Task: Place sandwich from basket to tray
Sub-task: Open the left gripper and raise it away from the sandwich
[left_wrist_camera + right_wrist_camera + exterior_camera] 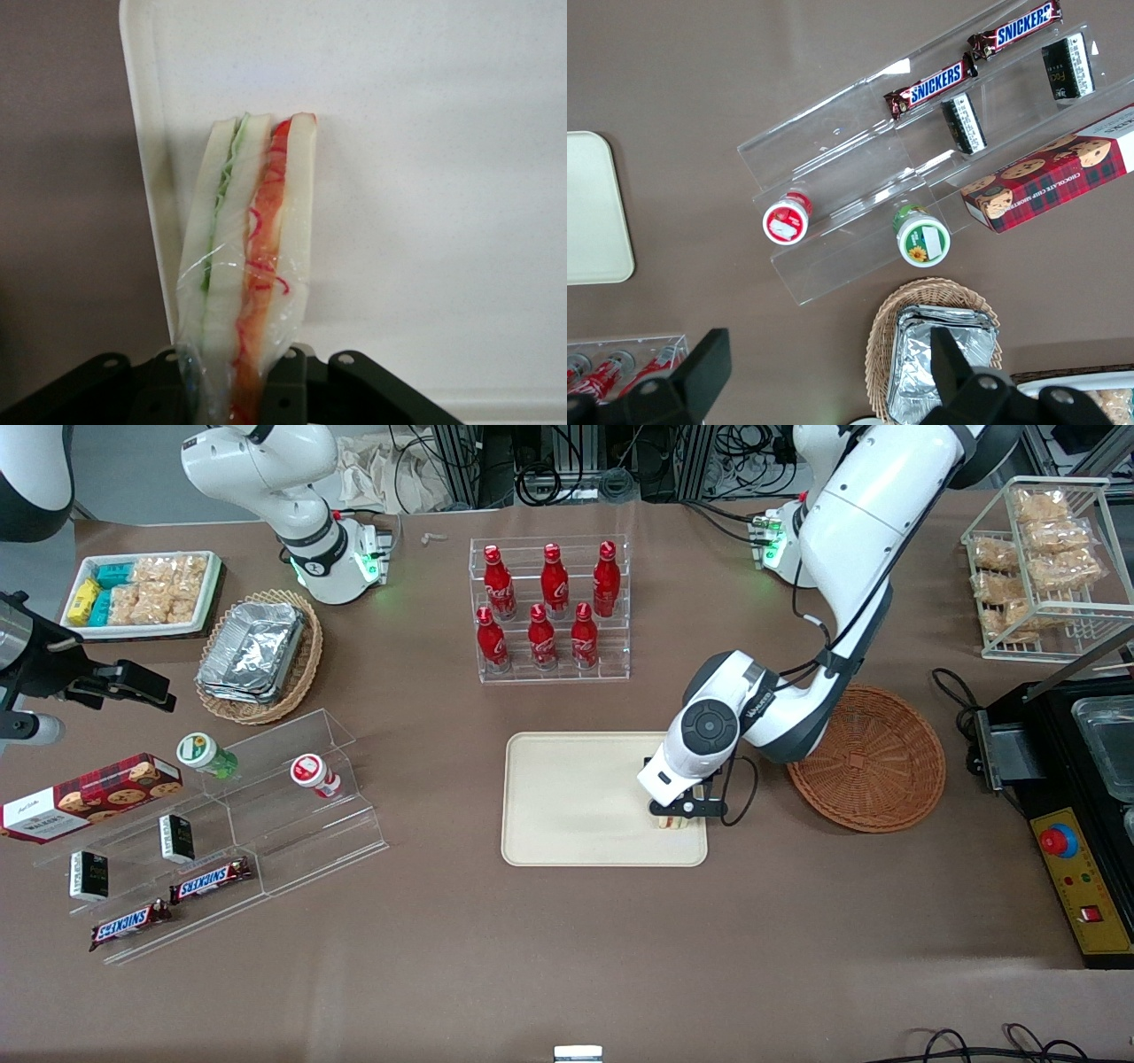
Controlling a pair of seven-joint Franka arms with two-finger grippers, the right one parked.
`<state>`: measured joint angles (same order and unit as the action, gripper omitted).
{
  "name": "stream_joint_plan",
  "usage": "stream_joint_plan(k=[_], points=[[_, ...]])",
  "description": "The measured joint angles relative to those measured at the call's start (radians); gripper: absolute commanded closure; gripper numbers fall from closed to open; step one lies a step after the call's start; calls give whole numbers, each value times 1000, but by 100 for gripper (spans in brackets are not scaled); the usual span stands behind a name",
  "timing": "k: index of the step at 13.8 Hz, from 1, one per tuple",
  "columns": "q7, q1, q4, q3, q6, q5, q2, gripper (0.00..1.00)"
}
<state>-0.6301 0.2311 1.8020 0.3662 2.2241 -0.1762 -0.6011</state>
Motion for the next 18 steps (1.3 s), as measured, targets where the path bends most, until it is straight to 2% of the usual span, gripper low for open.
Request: stream_joint_plan(k=[7, 11, 13, 15, 18], points=[[-10, -1, -22, 0, -30, -36, 16, 0], [-12, -4, -95, 0, -214, -27, 155, 0], [-9, -18, -106, -1, -251, 0, 245, 0], [51, -44, -107, -9, -295, 69, 330, 0], [236, -60, -106, -109, -412, 167, 440, 0]])
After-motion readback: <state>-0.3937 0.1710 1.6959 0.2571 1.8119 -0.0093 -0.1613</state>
